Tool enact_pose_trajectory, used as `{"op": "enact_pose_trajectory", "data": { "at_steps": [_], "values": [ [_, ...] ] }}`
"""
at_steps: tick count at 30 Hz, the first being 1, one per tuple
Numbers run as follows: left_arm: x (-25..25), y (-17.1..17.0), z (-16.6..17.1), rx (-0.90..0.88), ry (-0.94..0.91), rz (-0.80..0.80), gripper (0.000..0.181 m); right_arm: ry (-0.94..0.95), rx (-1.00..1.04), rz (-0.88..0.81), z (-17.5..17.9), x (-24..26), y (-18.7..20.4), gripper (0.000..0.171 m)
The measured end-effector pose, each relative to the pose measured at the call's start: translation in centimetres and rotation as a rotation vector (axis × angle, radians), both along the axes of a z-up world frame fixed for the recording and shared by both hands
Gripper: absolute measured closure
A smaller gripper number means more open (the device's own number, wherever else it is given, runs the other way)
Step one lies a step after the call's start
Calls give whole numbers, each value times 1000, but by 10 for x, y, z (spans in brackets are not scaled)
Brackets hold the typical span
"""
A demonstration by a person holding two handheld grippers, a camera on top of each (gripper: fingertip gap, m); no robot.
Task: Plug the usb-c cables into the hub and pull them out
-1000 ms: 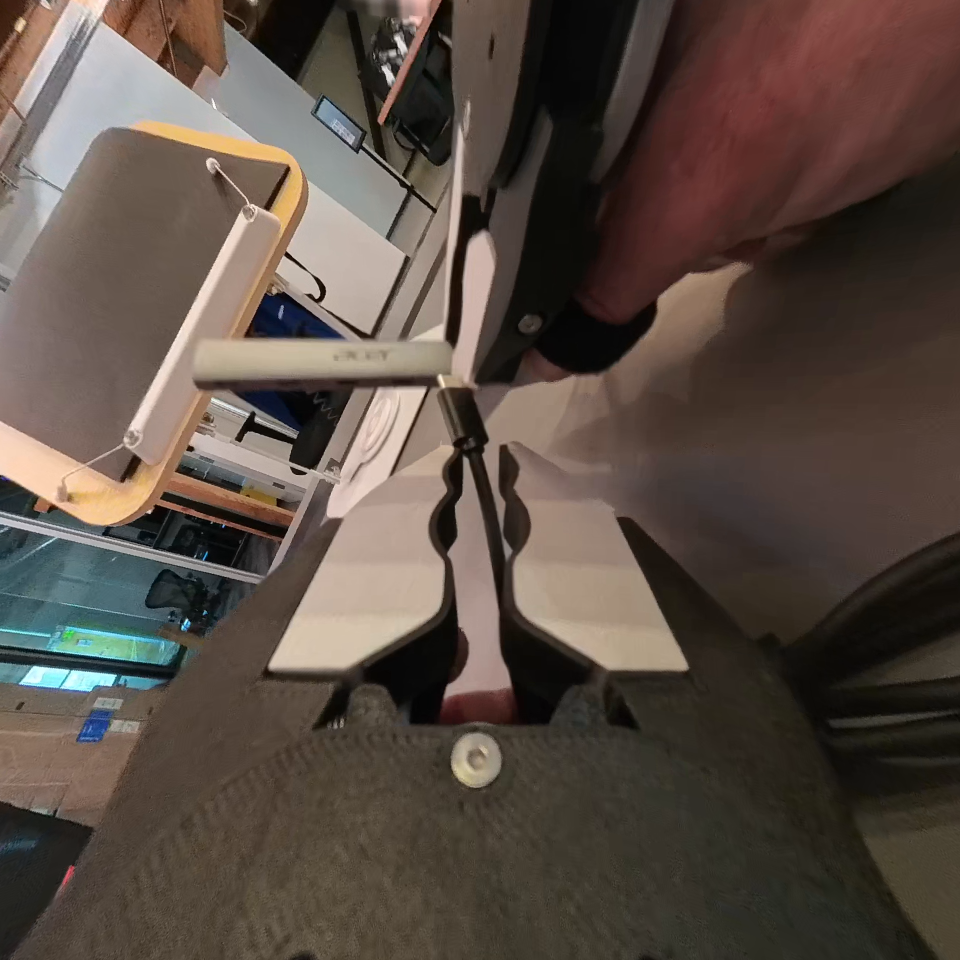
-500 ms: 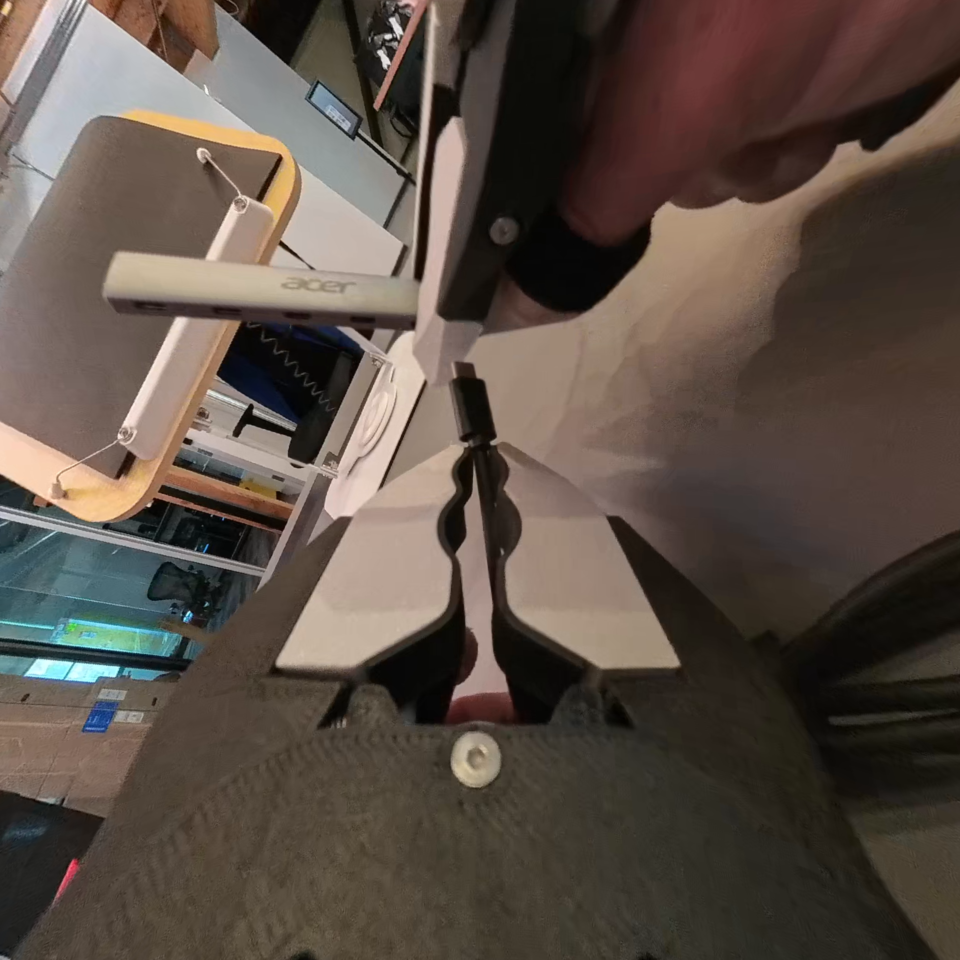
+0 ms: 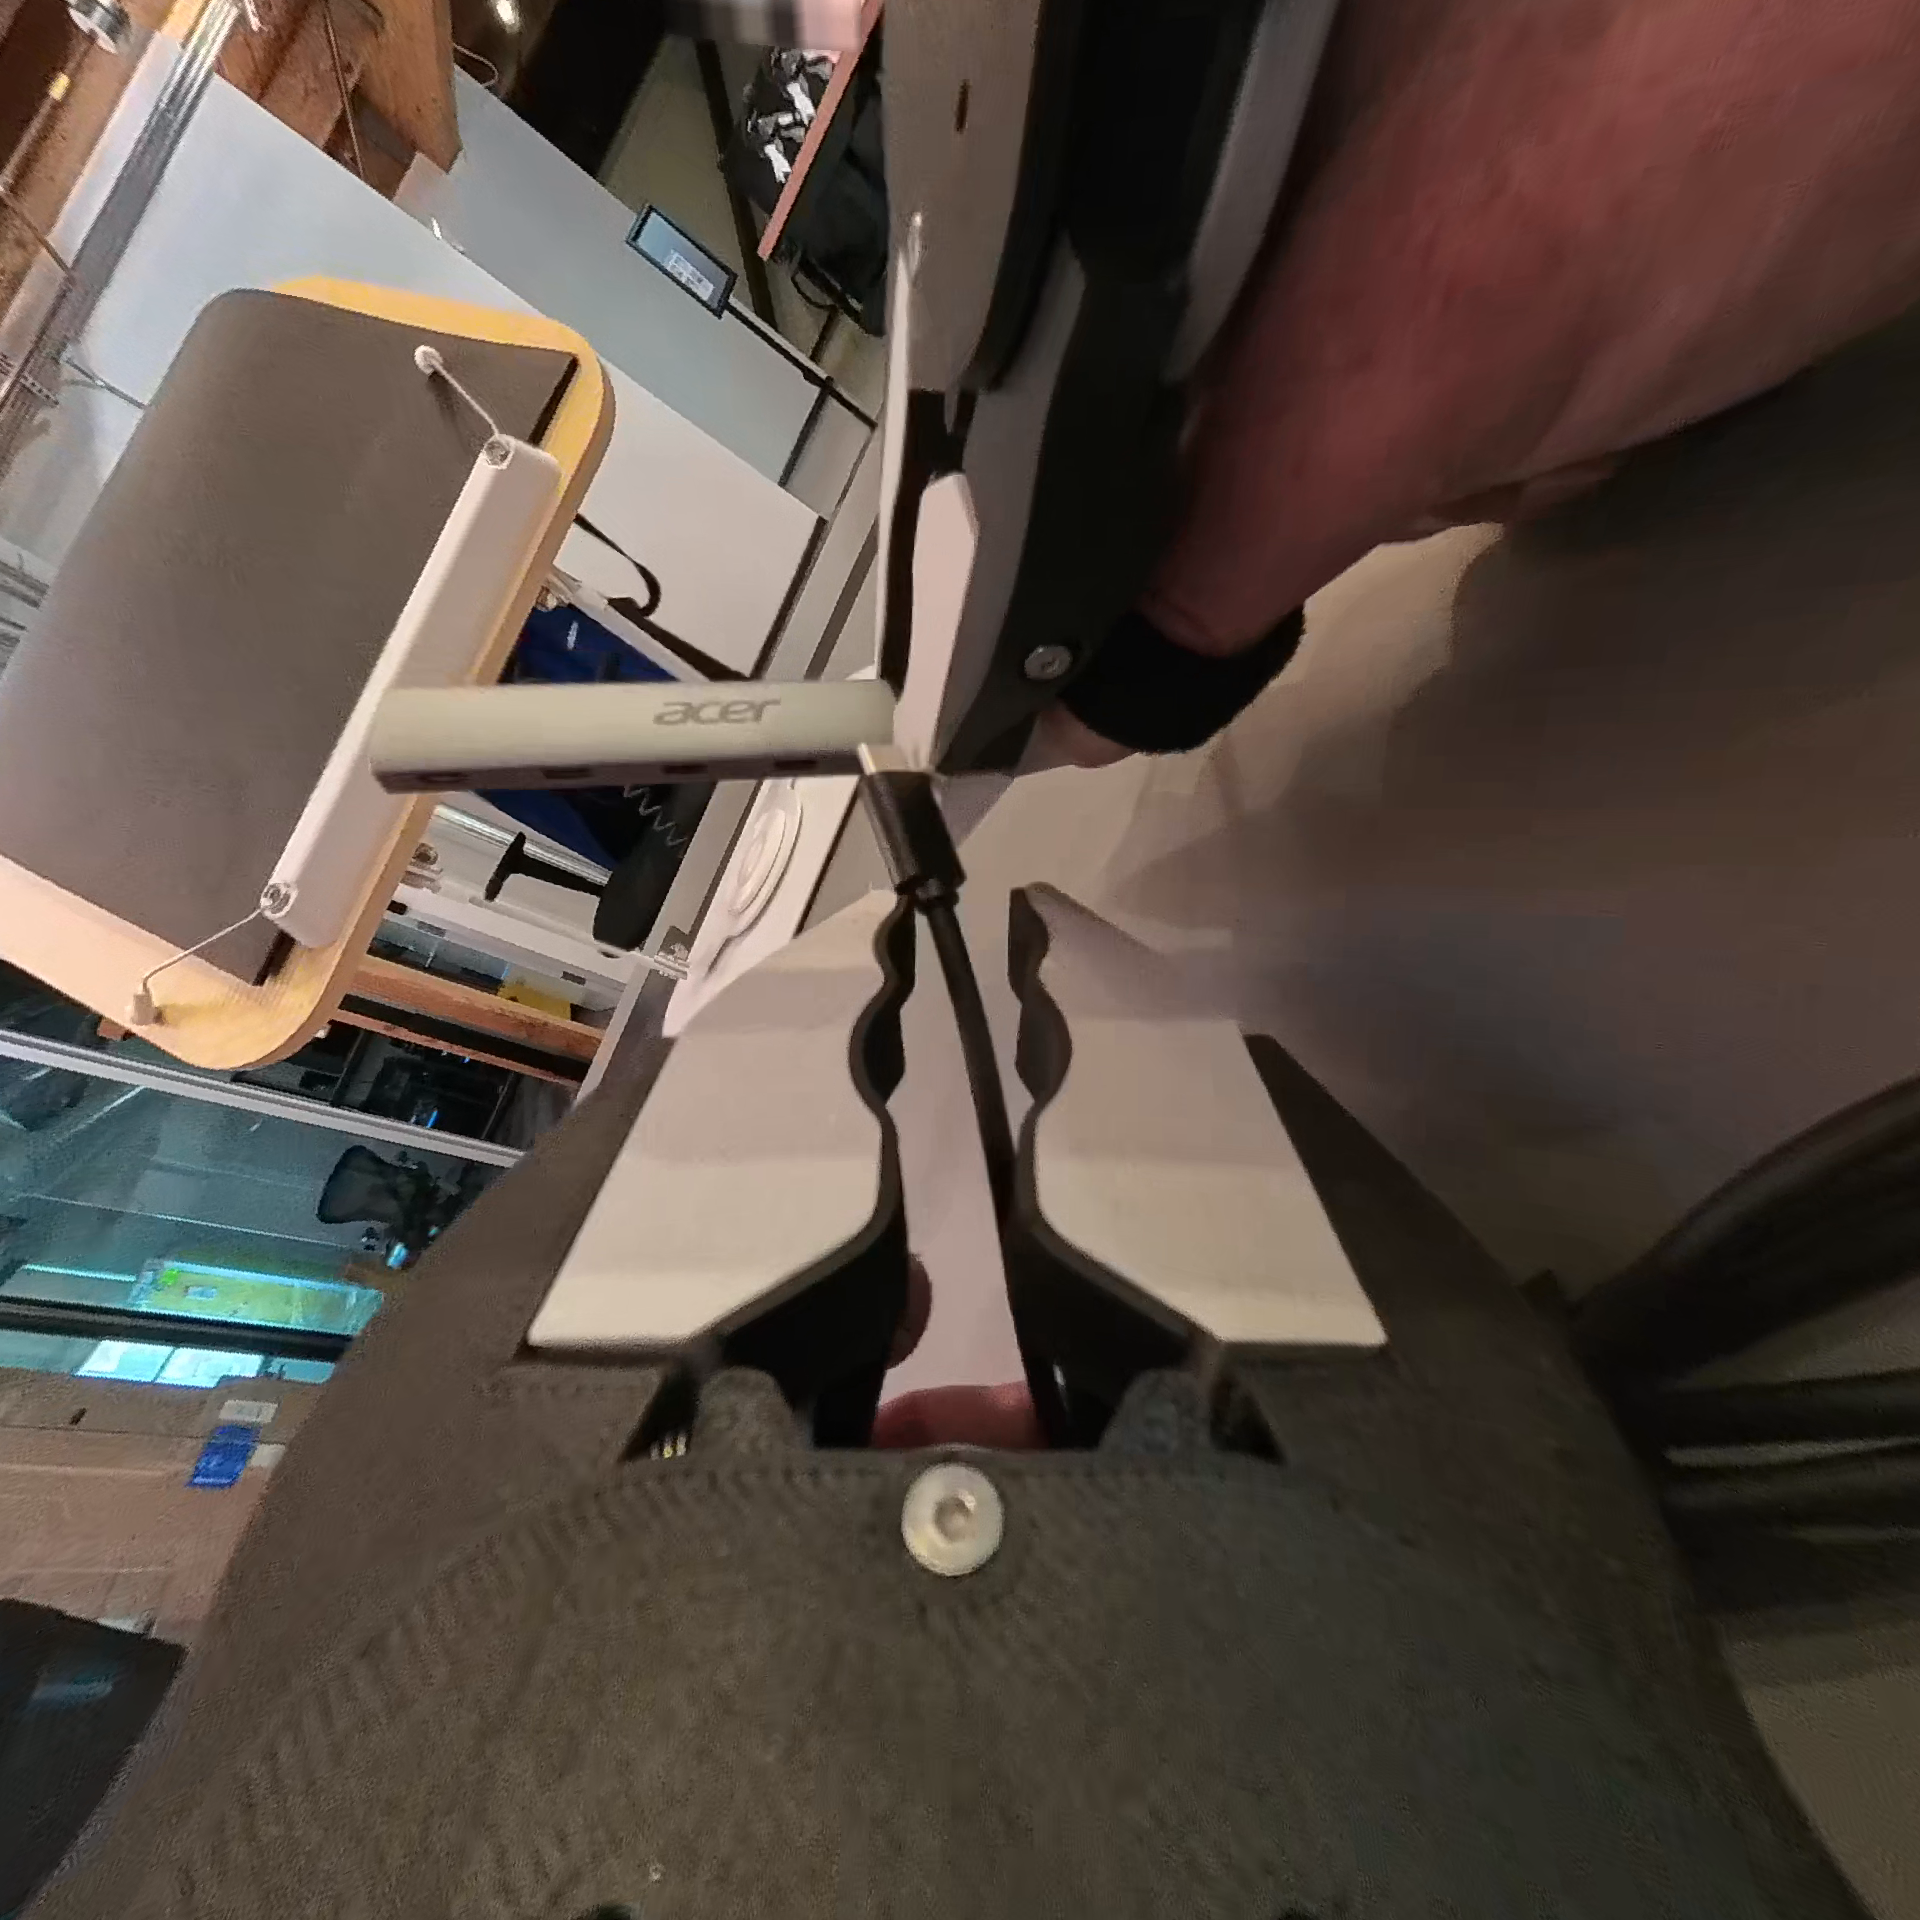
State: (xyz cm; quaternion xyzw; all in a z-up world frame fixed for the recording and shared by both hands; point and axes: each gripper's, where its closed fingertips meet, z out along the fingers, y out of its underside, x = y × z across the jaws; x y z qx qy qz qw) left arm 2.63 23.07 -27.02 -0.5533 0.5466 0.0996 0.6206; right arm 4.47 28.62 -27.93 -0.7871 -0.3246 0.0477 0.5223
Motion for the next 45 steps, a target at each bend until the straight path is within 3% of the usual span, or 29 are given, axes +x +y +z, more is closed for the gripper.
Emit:
{"op": "enact_pose_trajectory", "data": {
  "at_steps": [11,25,37,45],
  "values": [
    [-1,0,0,11,5,4,175,45,17,-9,9,6,-1,155],
    [-3,2,-1,-15,-5,23,173,36,117,-4,29,2,-21,155],
    [-2,1,0,7,3,19,168,-54,125,-19,18,-1,-6,155],
    [-3,3,0,2,-1,30,171,-10,110,-32,21,7,-7,155]
  ]
}}
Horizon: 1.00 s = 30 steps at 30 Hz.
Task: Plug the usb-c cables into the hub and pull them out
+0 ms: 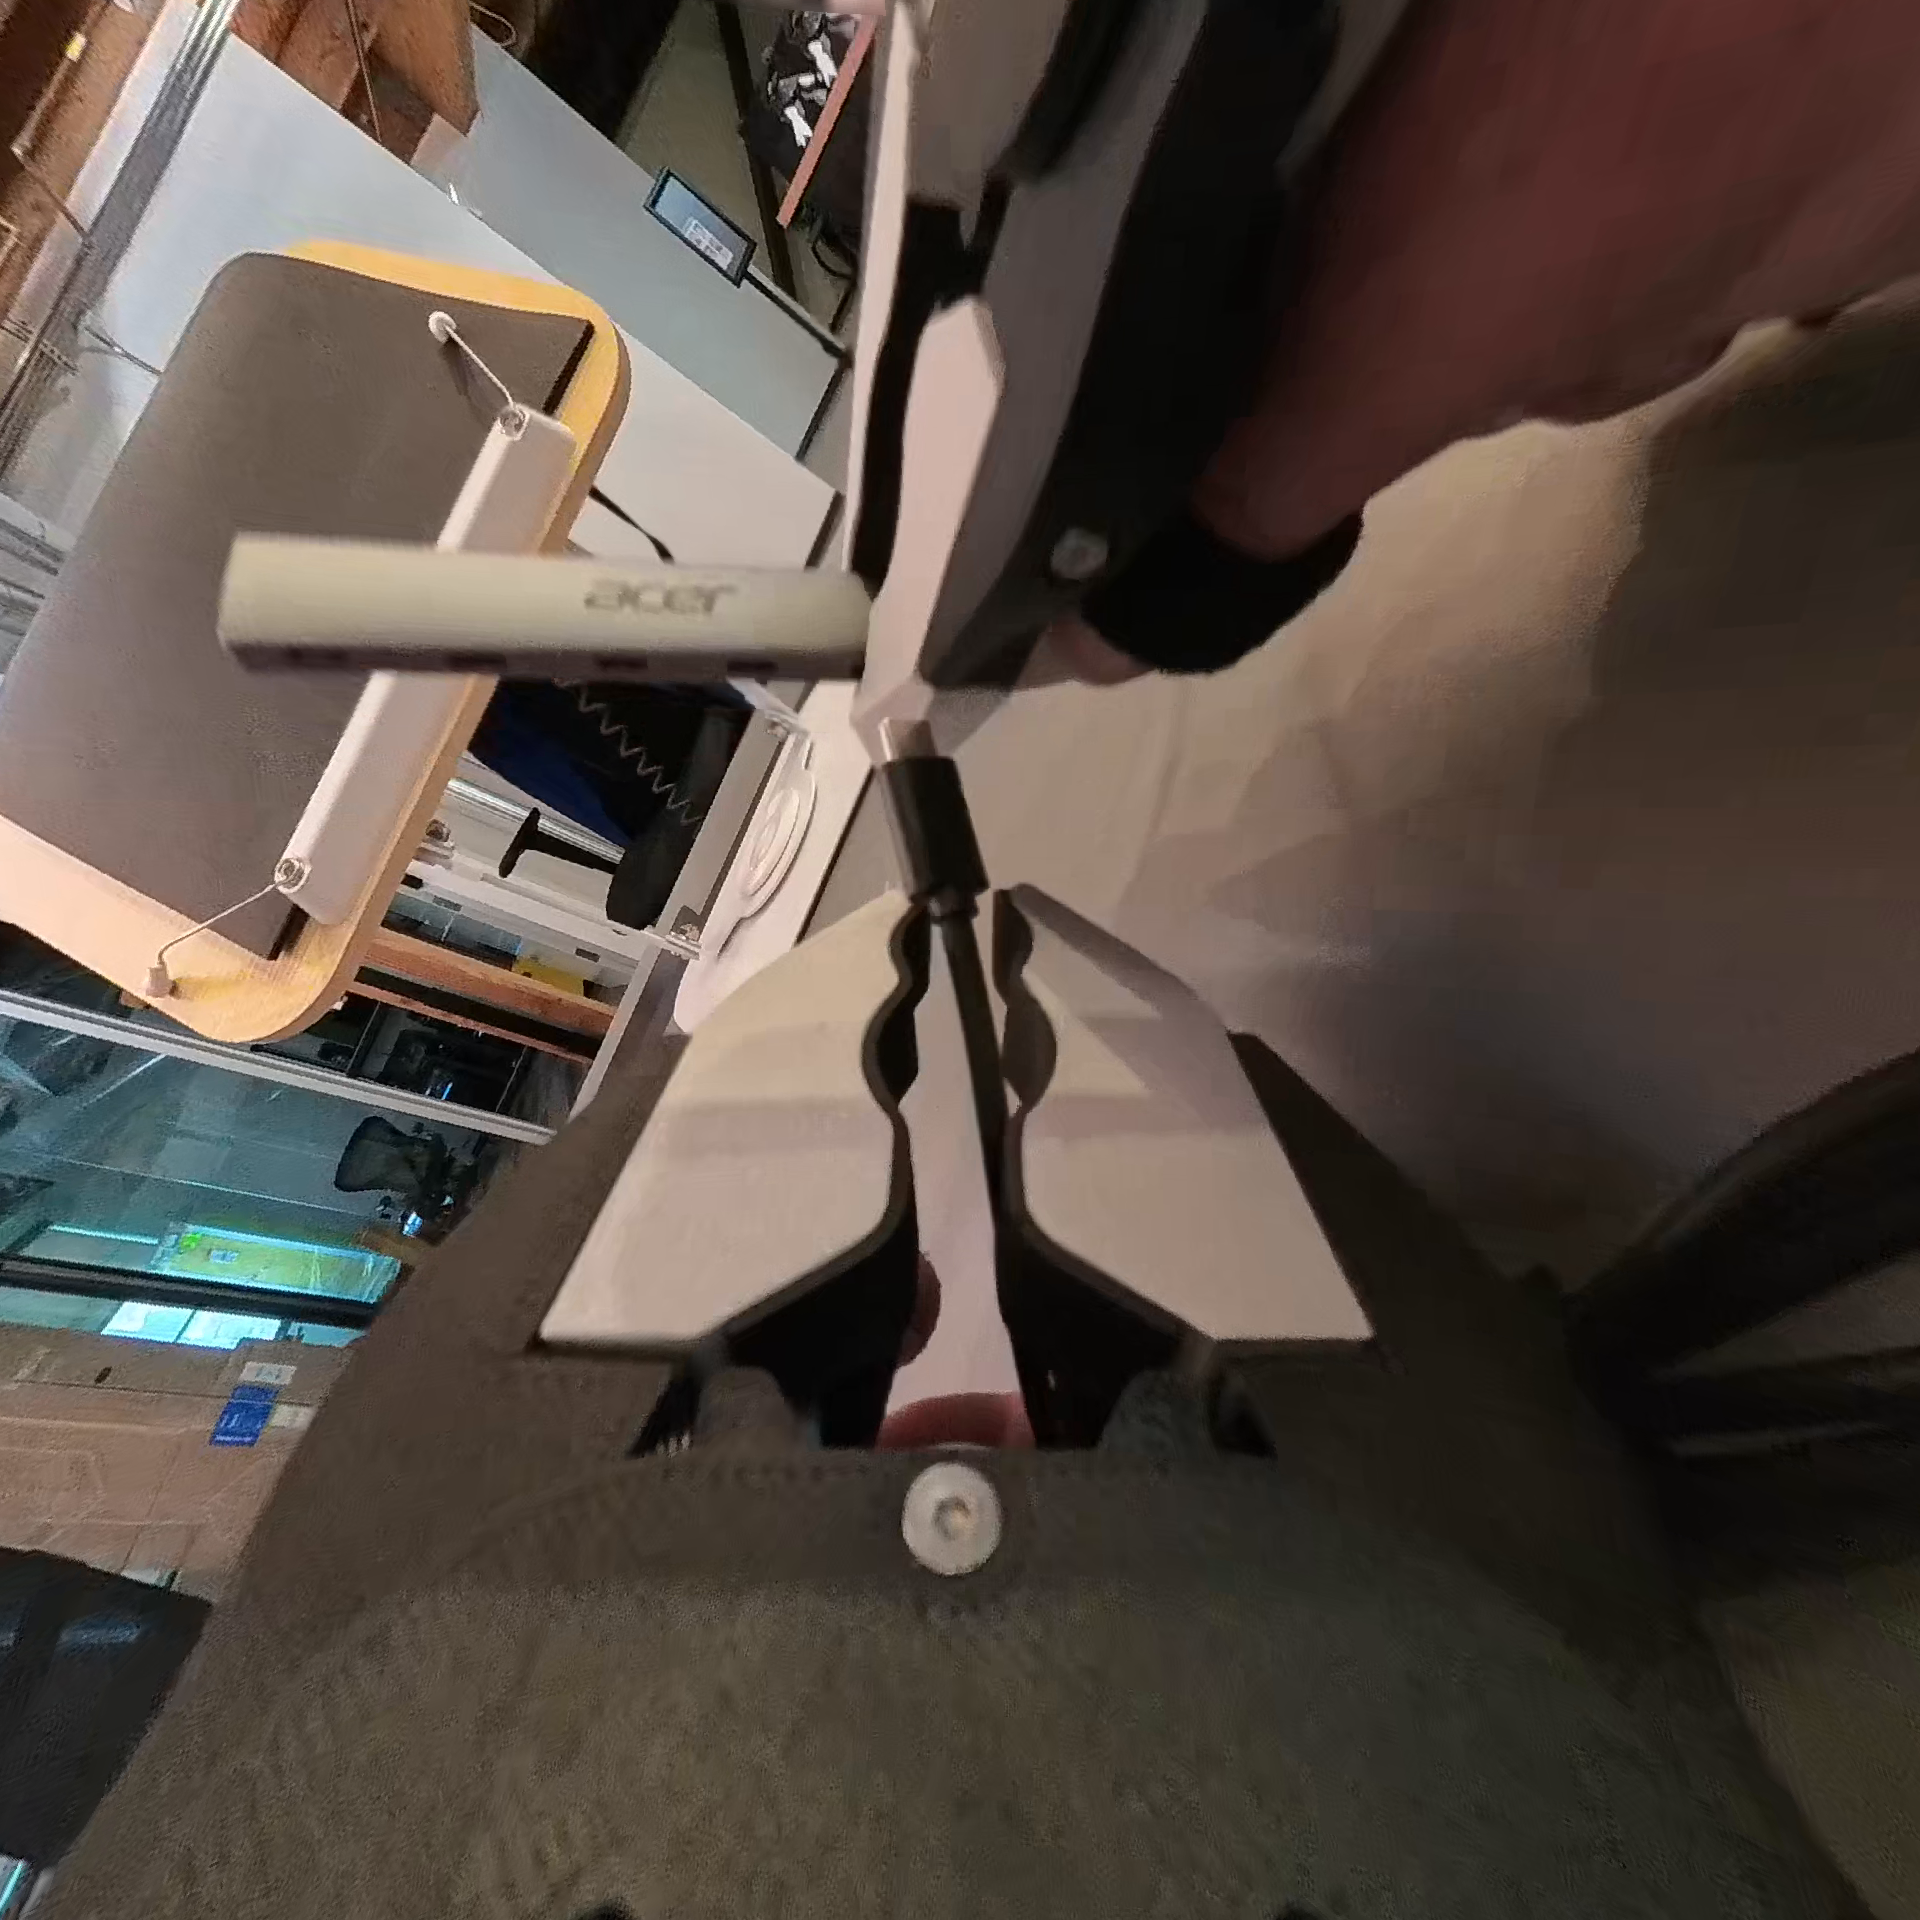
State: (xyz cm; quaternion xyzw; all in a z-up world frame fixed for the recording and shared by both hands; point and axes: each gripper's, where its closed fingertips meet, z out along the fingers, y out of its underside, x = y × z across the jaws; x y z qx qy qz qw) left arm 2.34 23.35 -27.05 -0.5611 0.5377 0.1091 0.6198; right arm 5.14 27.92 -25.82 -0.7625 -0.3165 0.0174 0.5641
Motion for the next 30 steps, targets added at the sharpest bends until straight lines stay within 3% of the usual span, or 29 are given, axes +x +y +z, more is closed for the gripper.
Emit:
{"op": "enact_pose_trajectory", "data": {
  "at_steps": [5,18,30],
  "values": [
    [0,1,-1,-19,-2,7,172,40,39,20,15,-2,-9,155],
    [0,2,-2,5,60,17,172,-156,124,2,13,-7,2,156],
    [3,0,2,38,64,7,164,-159,90,17,-1,-13,8,156]
  ]
}}
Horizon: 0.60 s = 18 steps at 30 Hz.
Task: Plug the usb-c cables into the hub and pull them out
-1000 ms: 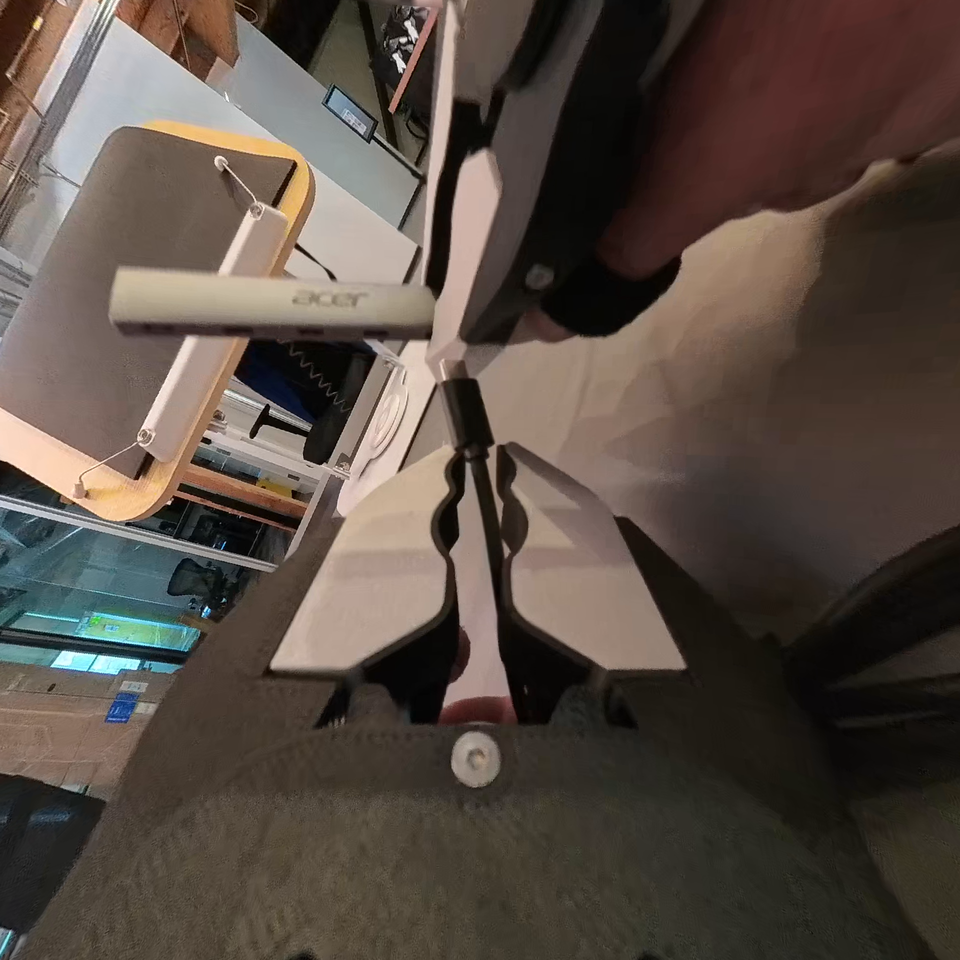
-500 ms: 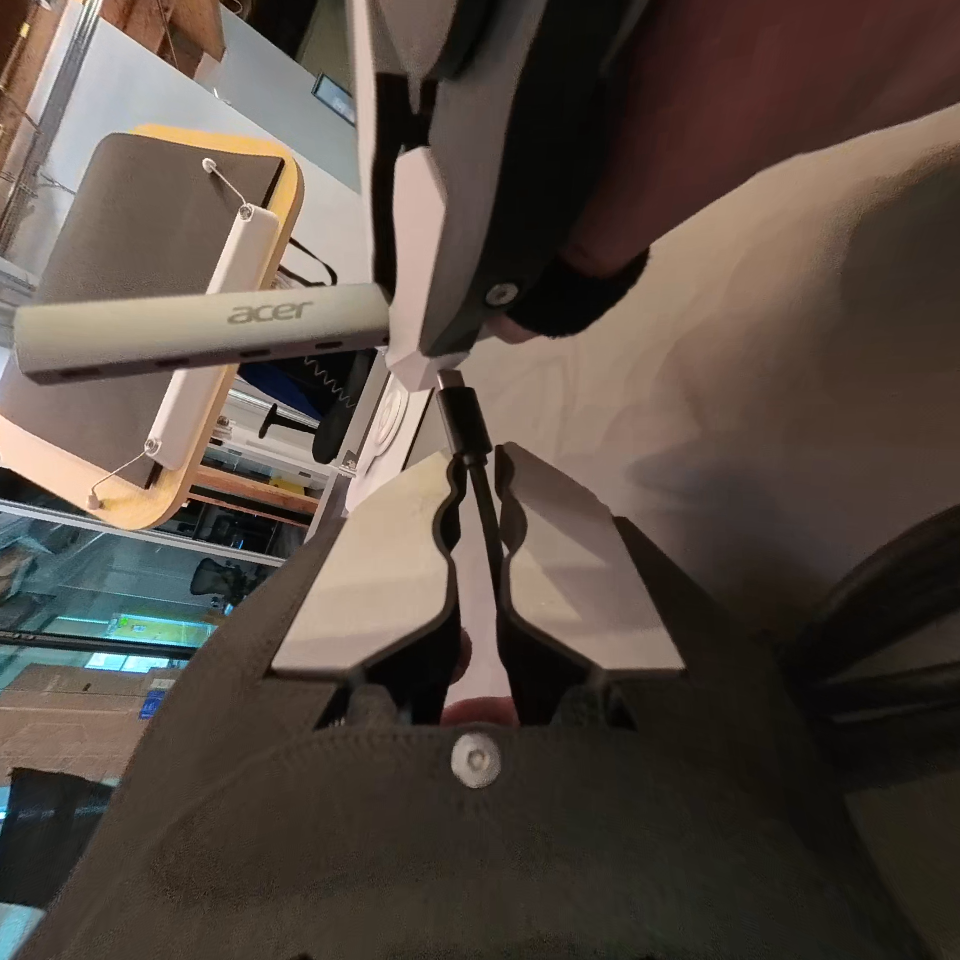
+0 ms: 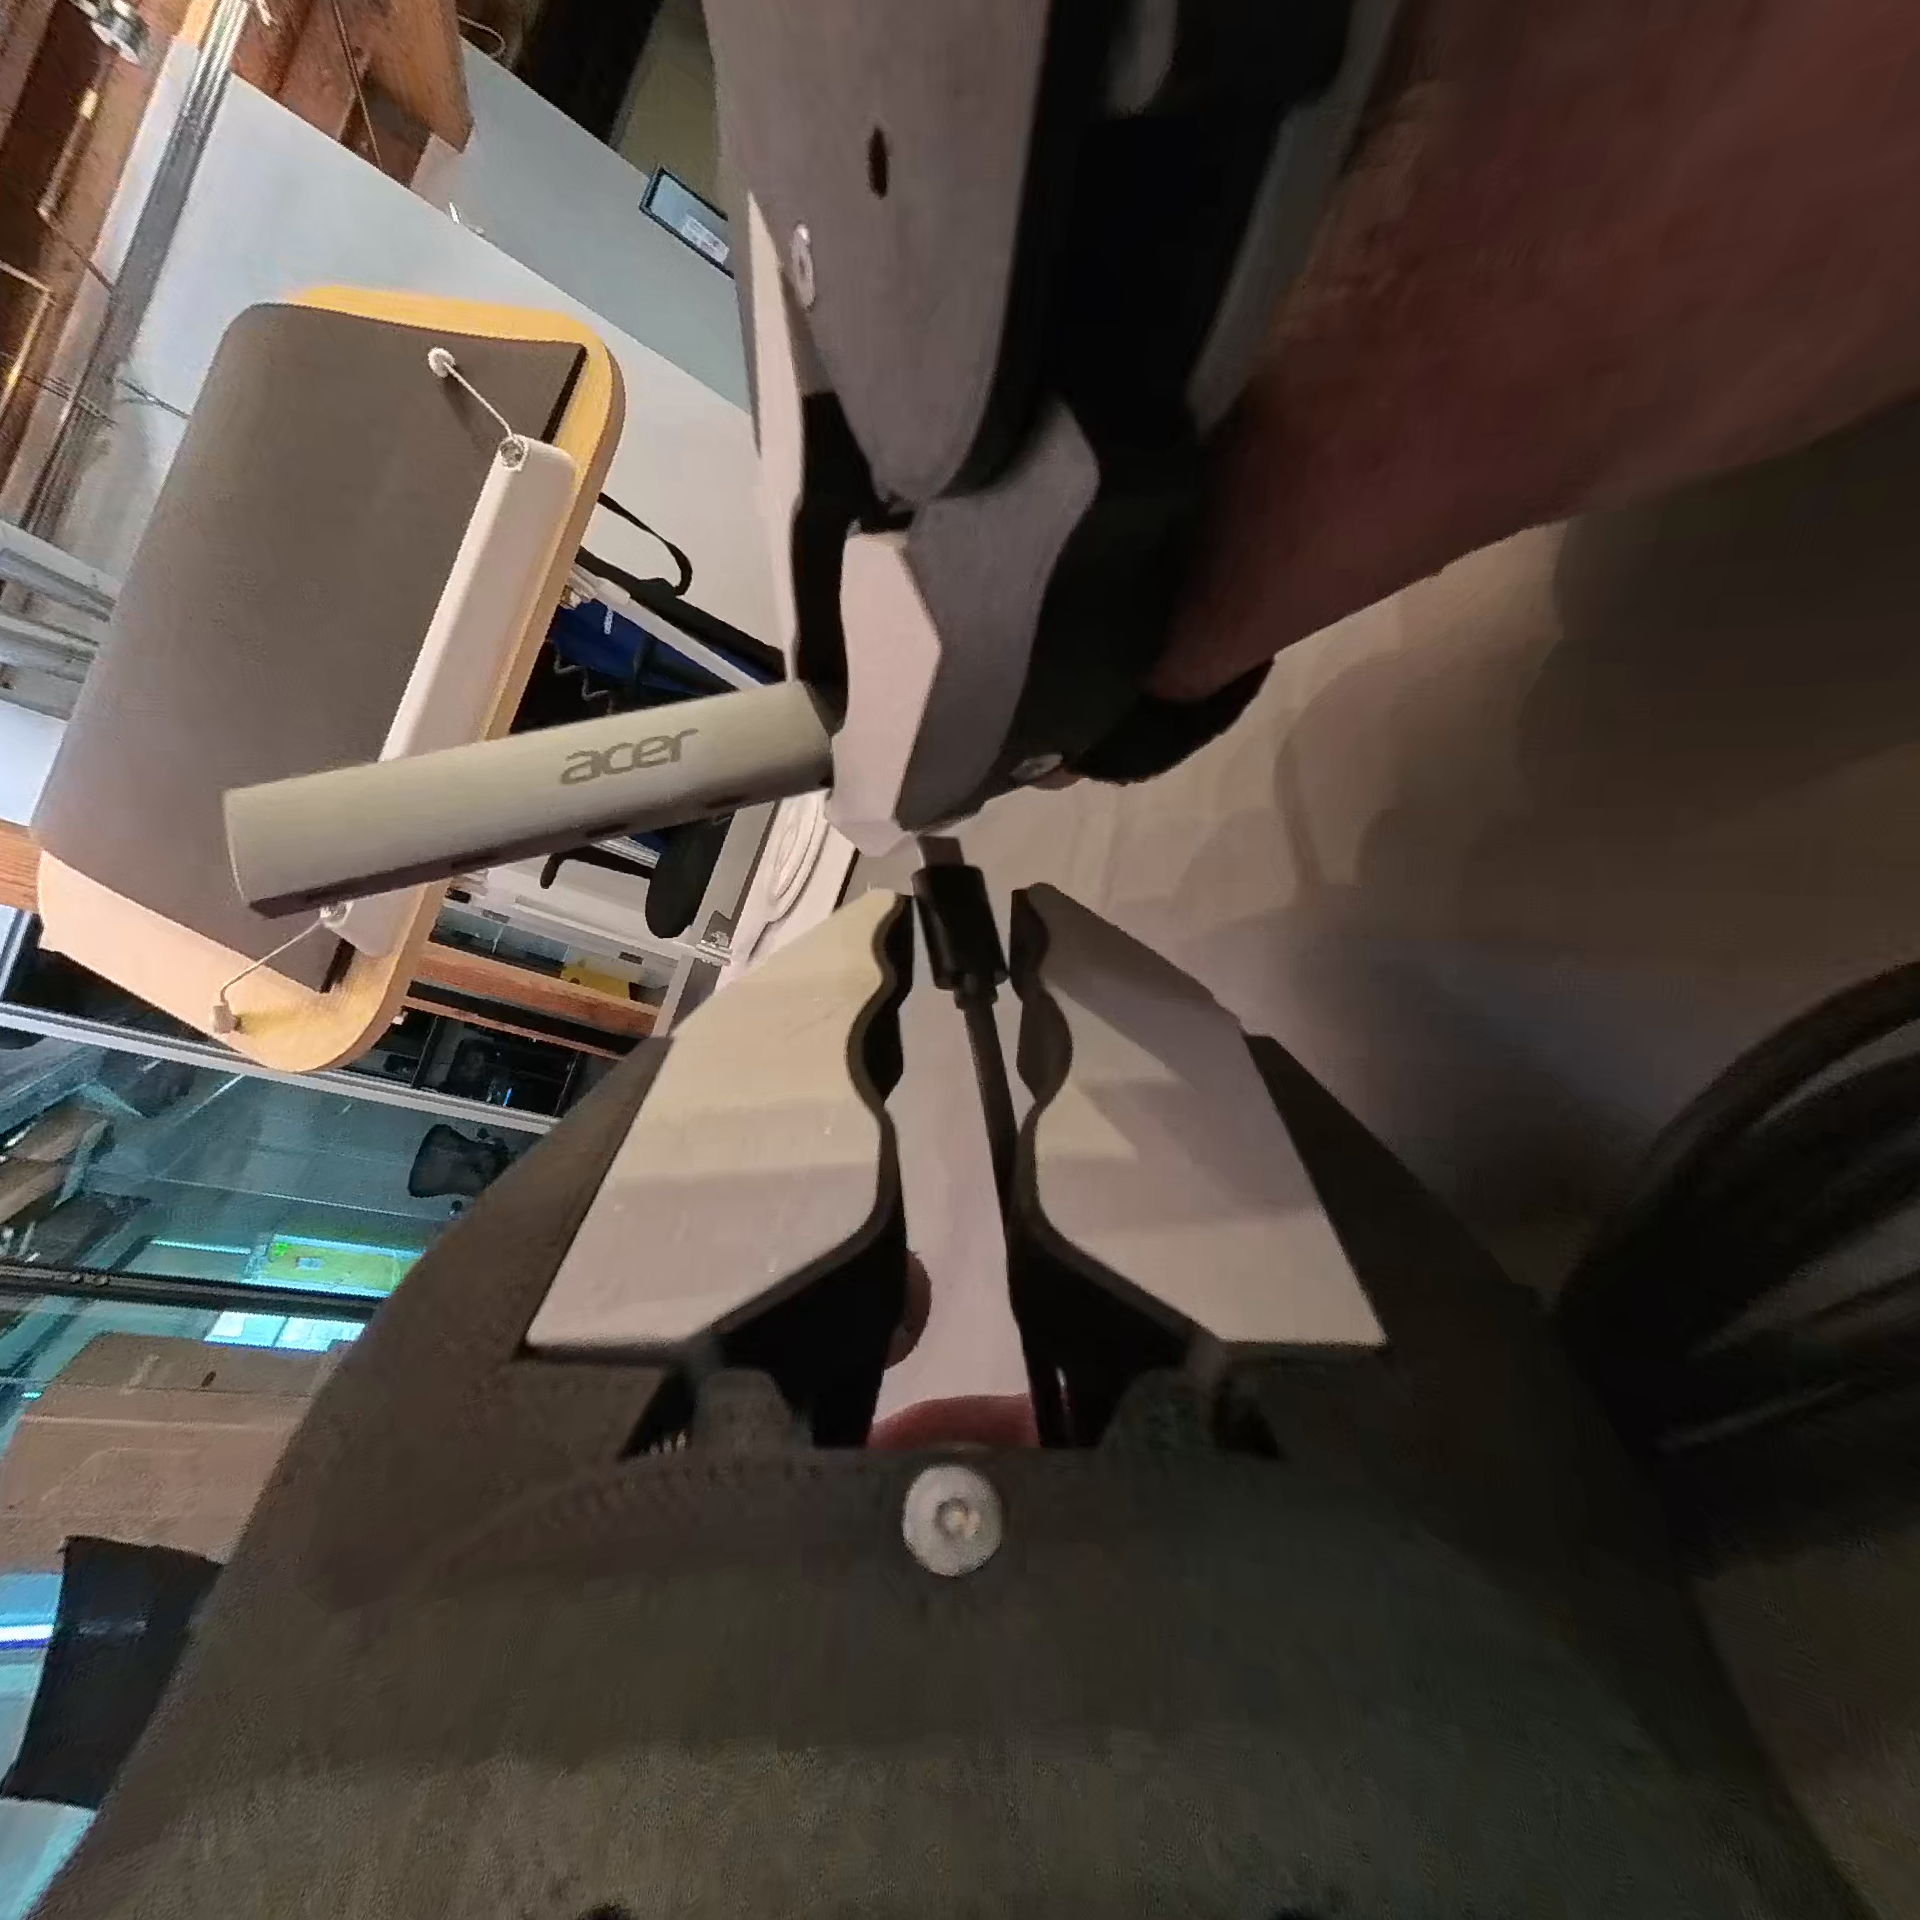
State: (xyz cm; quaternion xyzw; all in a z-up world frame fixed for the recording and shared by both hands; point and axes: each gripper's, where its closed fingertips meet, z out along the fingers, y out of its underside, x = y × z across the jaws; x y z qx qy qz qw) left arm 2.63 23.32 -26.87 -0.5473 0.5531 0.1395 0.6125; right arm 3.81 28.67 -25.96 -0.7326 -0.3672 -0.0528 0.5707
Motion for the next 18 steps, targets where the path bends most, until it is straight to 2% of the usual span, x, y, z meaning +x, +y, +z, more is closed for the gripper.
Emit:
{"op": "enact_pose_trajectory", "data": {
  "at_steps": [18],
  "values": [
    [-9,4,7,-112,-125,-6,169,116,-70,55,1,1,-5,155]
  ]
}}
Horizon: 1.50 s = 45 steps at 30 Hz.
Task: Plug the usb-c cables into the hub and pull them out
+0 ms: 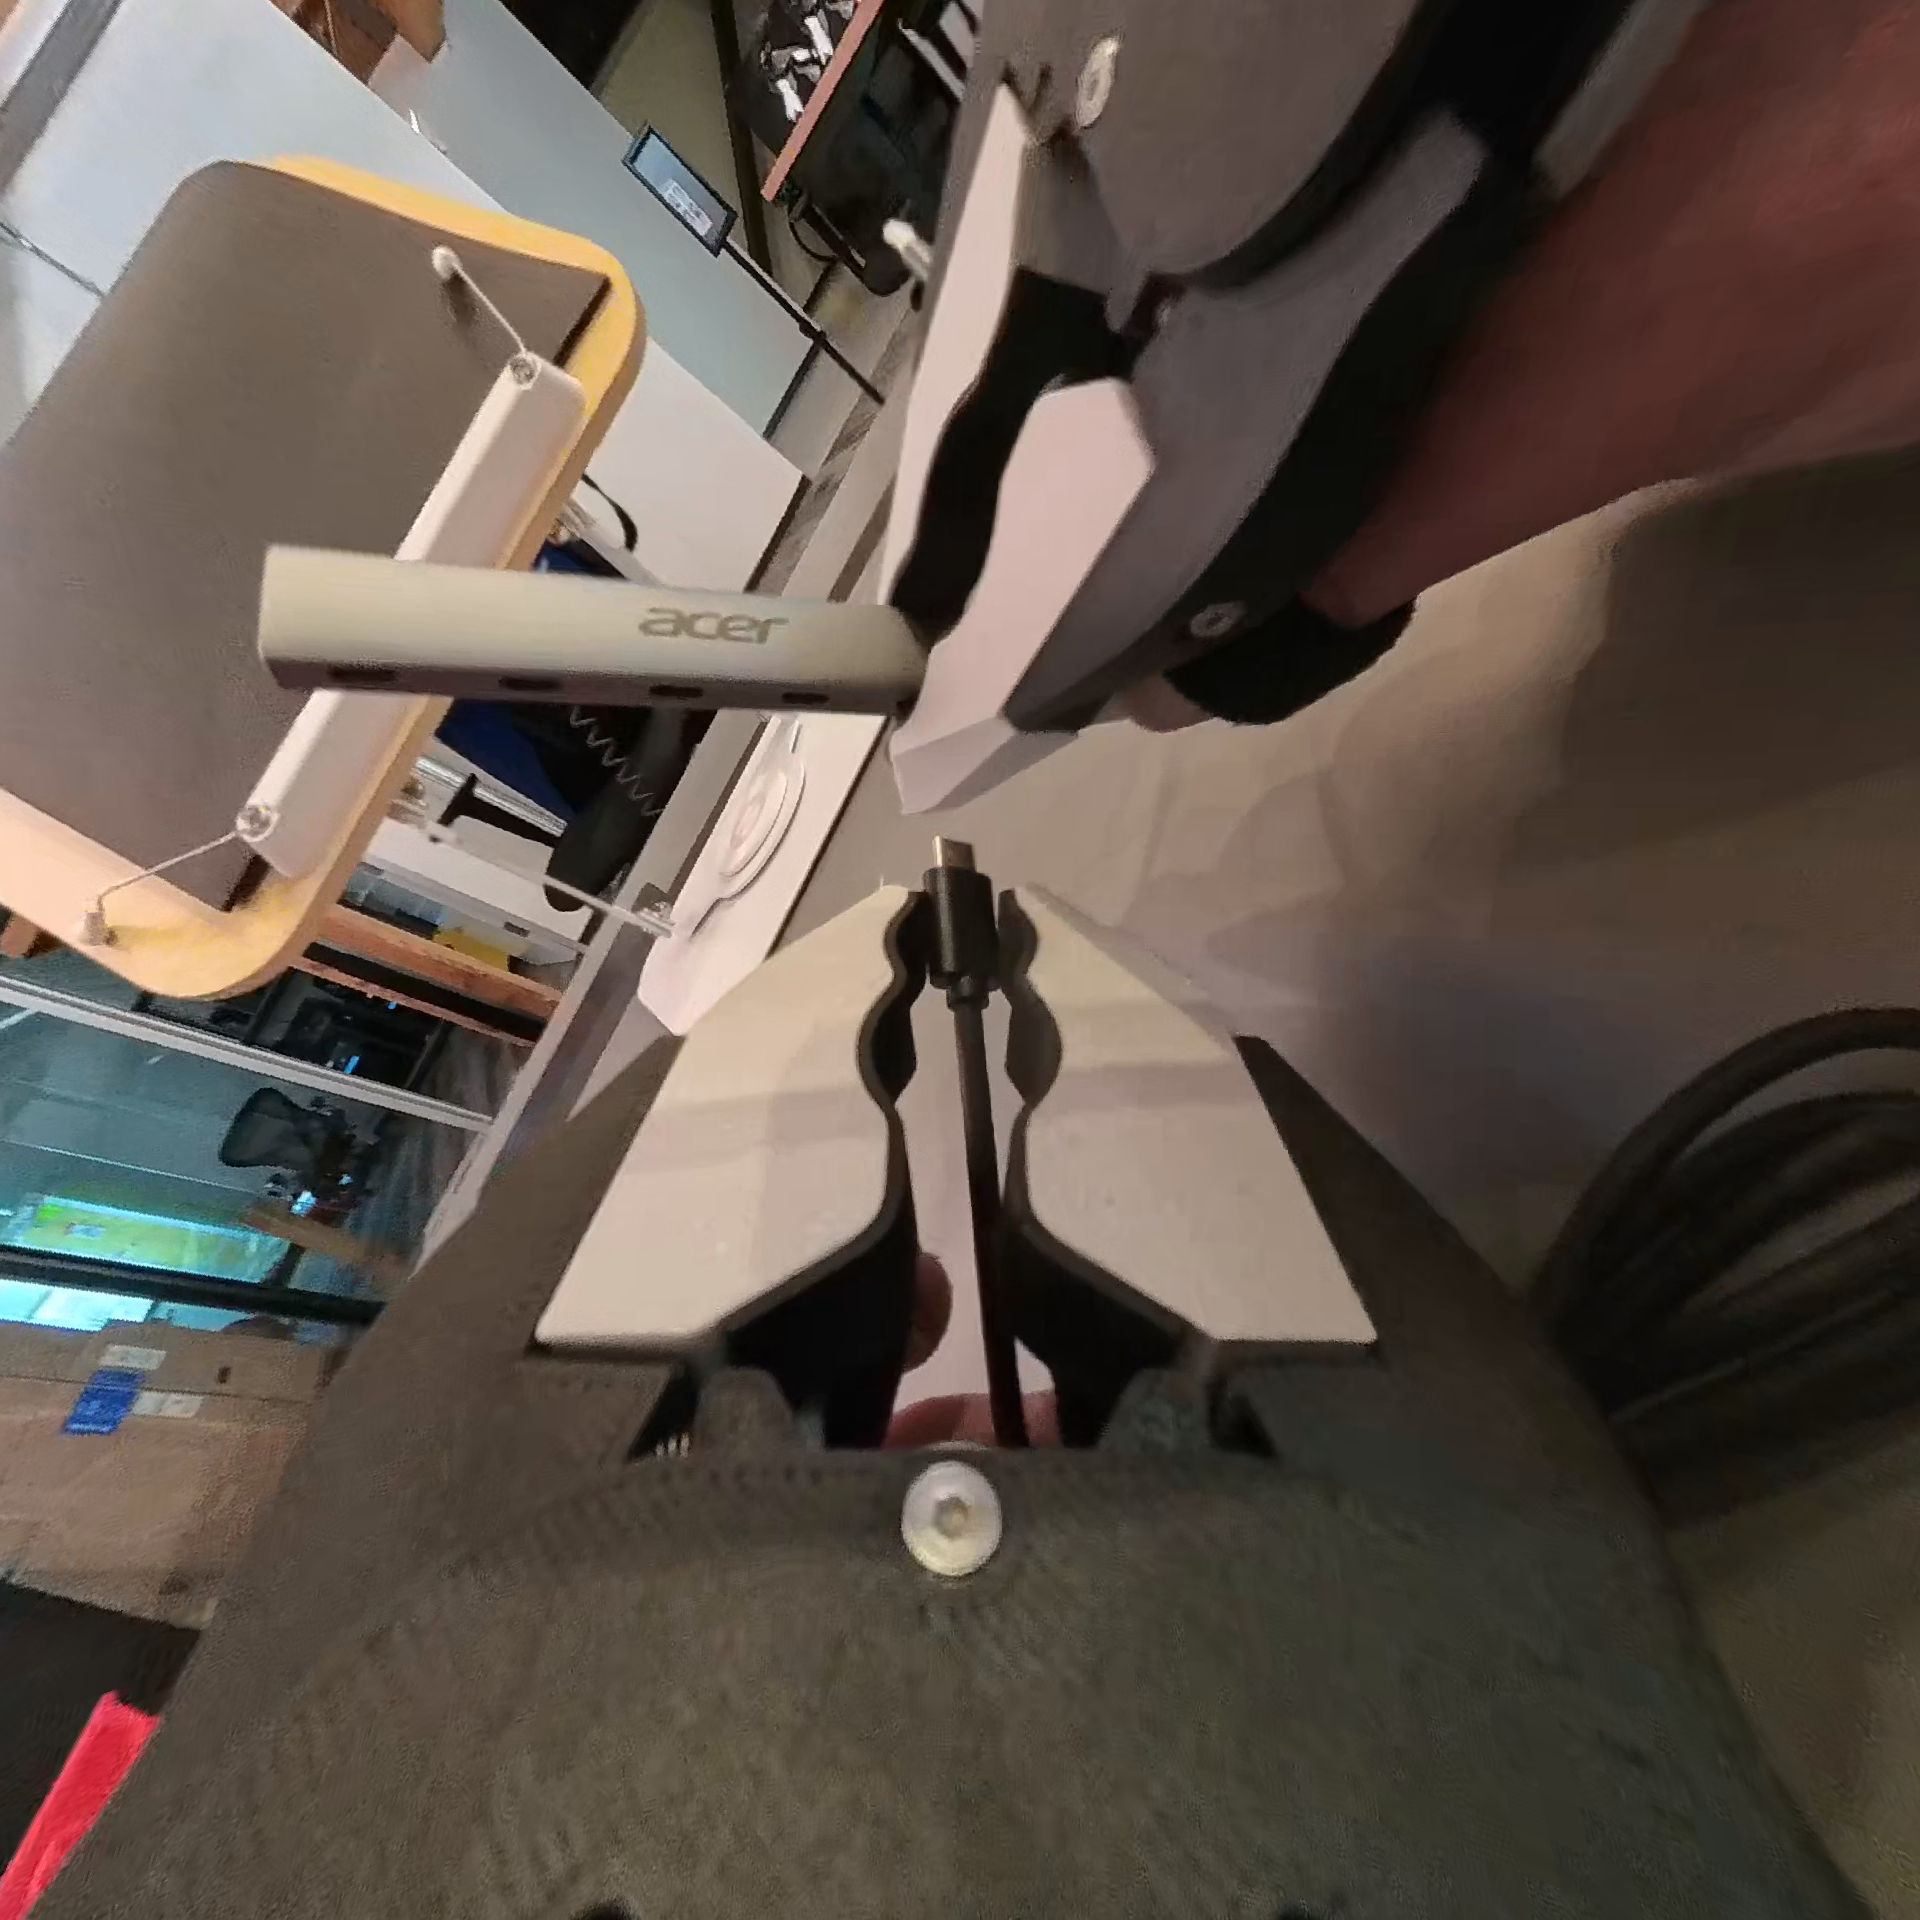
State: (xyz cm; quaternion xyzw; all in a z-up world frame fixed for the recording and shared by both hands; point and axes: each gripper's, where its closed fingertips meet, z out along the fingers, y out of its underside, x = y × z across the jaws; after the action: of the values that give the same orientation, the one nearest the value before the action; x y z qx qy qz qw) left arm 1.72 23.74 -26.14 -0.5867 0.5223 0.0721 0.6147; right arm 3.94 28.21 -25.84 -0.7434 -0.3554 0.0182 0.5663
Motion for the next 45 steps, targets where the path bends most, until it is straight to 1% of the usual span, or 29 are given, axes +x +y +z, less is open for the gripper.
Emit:
{"op": "enact_pose_trajectory", "data": {
  "at_steps": [6,11,17,19,23,26,33,40,45],
  "values": [
    [-11,6,10,-97,-86,5,169,35,-111,35,-9,2,-4,155],
    [-19,11,17,-166,-142,14,169,132,-268,74,-16,-3,-8,155],
    [-20,15,20,-318,-268,5,169,122,-312,86,-21,-7,-6,155],
    [-21,16,20,-344,-285,7,169,118,-332,91,-23,-8,-7,155],
    [-23,19,18,-315,-246,18,169,154,-407,117,-28,-11,-9,155],
    [-23,20,15,-291,-219,29,169,127,-439,130,-31,-11,-11,155],
    [-21,21,13,-188,-87,57,169,166,-538,171,-38,-17,-15,155],
    [-15,23,13,-140,-17,80,169,133,-547,176,-44,-21,-18,155],
    [-16,27,9,-165,-18,110,169,127,-524,169,-44,-24,-18,155]
  ]
}}
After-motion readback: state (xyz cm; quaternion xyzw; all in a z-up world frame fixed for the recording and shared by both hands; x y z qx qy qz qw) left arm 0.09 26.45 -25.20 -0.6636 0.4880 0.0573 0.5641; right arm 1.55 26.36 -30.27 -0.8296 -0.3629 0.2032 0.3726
